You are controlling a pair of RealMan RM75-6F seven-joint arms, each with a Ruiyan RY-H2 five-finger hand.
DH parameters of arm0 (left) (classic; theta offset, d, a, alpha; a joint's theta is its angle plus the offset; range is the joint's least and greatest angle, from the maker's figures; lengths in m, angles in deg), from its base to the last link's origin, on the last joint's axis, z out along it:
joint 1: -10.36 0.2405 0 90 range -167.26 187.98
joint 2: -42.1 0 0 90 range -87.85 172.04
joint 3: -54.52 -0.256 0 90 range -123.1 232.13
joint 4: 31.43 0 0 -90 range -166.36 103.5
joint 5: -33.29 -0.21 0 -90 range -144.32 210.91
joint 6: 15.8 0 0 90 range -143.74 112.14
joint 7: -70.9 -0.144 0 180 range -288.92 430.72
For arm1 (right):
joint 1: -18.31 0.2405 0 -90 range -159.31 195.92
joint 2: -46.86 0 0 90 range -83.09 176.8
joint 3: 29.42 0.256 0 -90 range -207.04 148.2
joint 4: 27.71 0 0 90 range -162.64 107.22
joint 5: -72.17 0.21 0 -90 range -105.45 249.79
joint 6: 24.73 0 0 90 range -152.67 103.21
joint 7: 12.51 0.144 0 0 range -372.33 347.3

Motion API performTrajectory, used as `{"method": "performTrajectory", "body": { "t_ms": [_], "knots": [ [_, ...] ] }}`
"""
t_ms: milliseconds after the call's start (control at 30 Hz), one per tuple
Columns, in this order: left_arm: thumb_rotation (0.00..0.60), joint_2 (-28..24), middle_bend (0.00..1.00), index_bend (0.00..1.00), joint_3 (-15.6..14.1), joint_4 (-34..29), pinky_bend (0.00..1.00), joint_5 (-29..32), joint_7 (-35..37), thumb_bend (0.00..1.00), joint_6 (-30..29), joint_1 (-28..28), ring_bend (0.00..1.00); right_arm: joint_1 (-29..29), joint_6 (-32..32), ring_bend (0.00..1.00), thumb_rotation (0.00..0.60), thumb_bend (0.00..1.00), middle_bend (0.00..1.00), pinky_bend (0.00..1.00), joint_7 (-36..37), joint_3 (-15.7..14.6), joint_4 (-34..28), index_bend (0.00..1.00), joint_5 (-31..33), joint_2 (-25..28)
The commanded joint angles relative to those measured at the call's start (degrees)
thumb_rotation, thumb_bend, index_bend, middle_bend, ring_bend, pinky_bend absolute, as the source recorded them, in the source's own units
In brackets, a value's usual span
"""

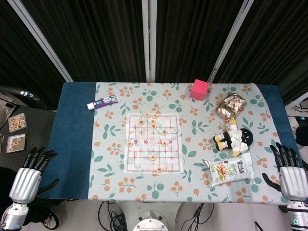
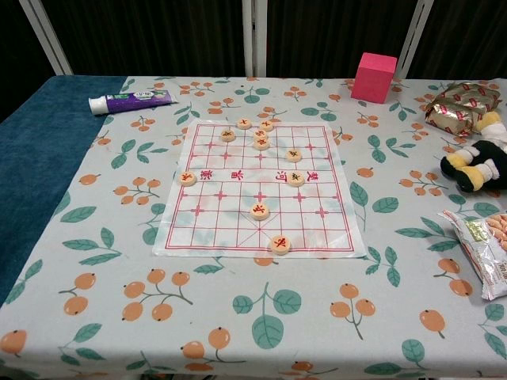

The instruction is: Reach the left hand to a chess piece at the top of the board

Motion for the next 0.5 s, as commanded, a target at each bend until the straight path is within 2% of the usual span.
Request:
{"method": "performTrajectory", "body": {
  "t_ms": [33,233,500],
  "knots": [
    [0.600,-0.3,0.15,0.19,0.0,-0.4,0.01,0.0,-0.3,0.15,0.0,0.0,0.05,0.0,-0.1,0.00,0.600,0.16,0.00,0.00,0.2,0.0,0.1,0.00,0.0,0.0],
    [0.600,-0.5,0.15,0.19,-0.3,-1.1,0.01,-0.3,-0.9,0.15,0.3,0.0,0.05,-0.1,0.1,0.00,0.600,0.16,0.00,0.00,1.1,-0.2,1.0,0.00,-0.2,-0.2],
    [0.600,-2.6,0.15,0.19,0.9,-4.3,0.01,0.3,-1.8,0.15,2.2,-1.7,0.05,0.0,-0.1,0.00,0.600,0.16,0.00,0.00,2.2,0.4,1.2,0.00,0.6,0.2]
  ]
}}
